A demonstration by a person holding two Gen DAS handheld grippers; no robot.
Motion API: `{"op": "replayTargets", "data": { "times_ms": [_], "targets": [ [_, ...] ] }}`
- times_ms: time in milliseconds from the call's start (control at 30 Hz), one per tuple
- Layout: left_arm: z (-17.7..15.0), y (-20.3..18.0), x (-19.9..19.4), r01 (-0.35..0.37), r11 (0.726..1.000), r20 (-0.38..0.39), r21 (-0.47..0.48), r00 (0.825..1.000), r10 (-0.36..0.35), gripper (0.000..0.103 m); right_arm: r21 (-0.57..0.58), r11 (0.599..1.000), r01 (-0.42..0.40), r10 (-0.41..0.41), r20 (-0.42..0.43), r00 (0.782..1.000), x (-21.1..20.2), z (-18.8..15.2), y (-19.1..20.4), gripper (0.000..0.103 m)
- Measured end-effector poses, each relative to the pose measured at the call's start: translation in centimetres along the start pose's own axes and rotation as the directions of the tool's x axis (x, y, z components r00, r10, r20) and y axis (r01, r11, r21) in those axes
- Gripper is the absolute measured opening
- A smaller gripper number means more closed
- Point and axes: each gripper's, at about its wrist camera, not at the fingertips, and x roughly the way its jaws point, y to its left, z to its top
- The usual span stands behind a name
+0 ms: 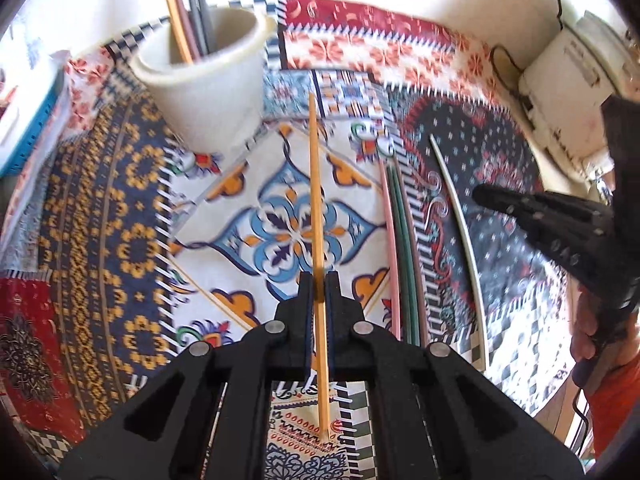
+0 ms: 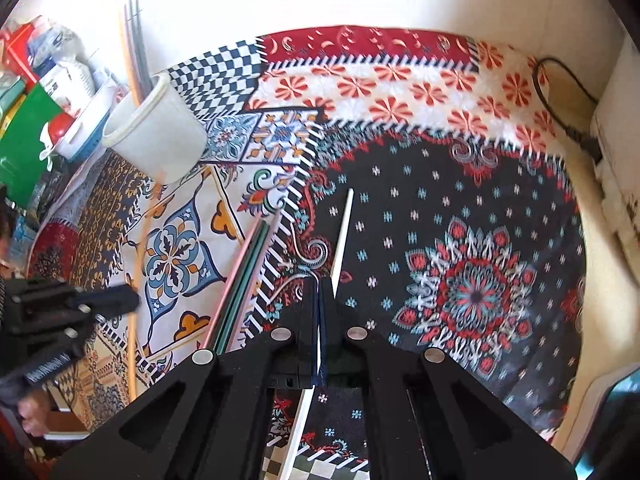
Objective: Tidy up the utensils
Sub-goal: 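Lift both held chopsticks upright and carry them over the white cup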
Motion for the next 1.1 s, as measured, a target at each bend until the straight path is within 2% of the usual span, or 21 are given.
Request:
{"op": "replayTargets", "data": {
  "times_ms": [100,200,267,300,433,600,667,867,1100],
  "targets": [
    [0.2,0.5,-1.1,0.000,1.000,0.029,-0.010,1.000,0.000,0.003,-0.020,0.999,0.035,-0.035,0.000,0.999,0.4,0.3,0.5,0.001],
    [0.3,0.3,-1.6,0.010,1.000,0.042,-0.024,0.999,-0.009,0.003,-0.018,0.995,0.098,-0.098,-0.030,0.995,0.9,0.2,0.4,0.008],
    [0.4,0.4,-1.8,0.014,0.999,0.045,-0.032,0.999,-0.012,0.003,0.002,0.998,0.067,-0.066,-0.063,0.996,1.6,0.3,0.0,0.020],
    [0.1,0.3,-2.2,0.013,0.999,0.049,-0.034,0.999,-0.011,0.003,0.014,0.999,0.049,-0.048,-0.071,0.996,1.8,0.3,-0.2,0.021],
    [0.0,0.2,-2.9,0.012,0.999,0.063,-0.035,0.998,-0.010,0.003,-0.006,0.997,0.076,-0.077,-0.112,0.991,3.4,-0.1,0.0,0.021],
    [0.2,-0.2,-3.5,0.007,0.999,0.089,-0.032,0.996,-0.004,0.003,-0.069,0.991,0.112,-0.119,-0.093,0.989,3.9,-0.1,1.2,0.019],
    [0.4,-0.3,-4.0,0.009,0.999,0.105,-0.032,0.995,-0.005,0.003,-0.096,0.985,0.144,-0.152,-0.082,0.985,4.1,-0.1,1.7,0.008],
    [1.1,-0.1,-5.7,0.008,0.999,0.155,-0.039,0.988,-0.002,0.003,0.020,0.999,0.044,-0.042,-0.085,0.996,3.9,0.4,-0.3,0.005],
    [2.1,0.7,-8.2,0.011,0.999,0.225,-0.052,0.974,0.000,0.003,0.016,1.000,0.022,-0.022,0.009,1.000,0.1,1.7,-0.1,0.005]
  ]
}}
